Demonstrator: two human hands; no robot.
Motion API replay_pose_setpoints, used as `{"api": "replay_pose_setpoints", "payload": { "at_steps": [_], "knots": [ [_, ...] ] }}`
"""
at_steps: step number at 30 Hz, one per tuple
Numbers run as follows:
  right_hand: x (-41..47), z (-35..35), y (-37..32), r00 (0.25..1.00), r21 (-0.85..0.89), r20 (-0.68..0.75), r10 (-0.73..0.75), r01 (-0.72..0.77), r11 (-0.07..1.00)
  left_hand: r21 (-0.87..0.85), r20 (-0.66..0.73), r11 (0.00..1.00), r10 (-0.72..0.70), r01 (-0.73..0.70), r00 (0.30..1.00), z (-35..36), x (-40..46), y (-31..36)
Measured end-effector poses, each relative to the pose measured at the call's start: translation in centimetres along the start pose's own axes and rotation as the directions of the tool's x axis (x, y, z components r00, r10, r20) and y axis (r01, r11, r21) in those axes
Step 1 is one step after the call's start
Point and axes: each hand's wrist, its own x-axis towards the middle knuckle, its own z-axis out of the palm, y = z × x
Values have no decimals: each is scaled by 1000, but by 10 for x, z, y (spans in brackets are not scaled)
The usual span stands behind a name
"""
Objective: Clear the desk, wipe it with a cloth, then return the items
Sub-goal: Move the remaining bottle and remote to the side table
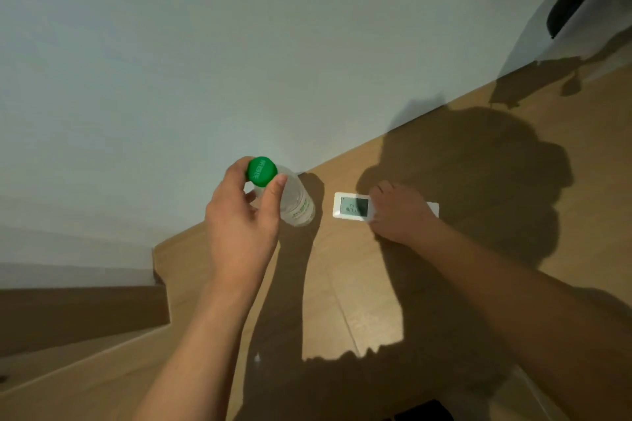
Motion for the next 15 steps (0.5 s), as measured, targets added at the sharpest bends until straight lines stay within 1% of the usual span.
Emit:
{"api": "replay_pose_setpoints", "payload": {
  "at_steps": [2,4,6,9,10,13,15],
  "knots": [
    [-14,-12,0,985,220,-54,166,-150,964,-6,2,1000,-17,17,1000,-4,-8,2],
    [-33,-25,-4,936,419,-97,338,-270,867,-9,19,1000,-18,18,1000,-7,-14,6],
    [-55,-37,-9,880,557,-136,456,-313,770,-2,42,1000,2,-2,999,-8,-19,13],
    [-90,-53,-16,805,673,-146,574,-344,654,-22,72,998,57,-55,996,-7,-27,25],
    [-103,-57,-17,779,696,-157,607,-348,628,-39,91,997,75,-72,993,-5,-30,30],
    [-143,-68,-18,695,721,-223,683,-354,596,-84,171,988,142,-129,975,2,-39,46],
    [-173,-71,-15,618,745,-211,758,-400,534,-136,222,973,215,-189,951,10,-47,59]
  ]
}}
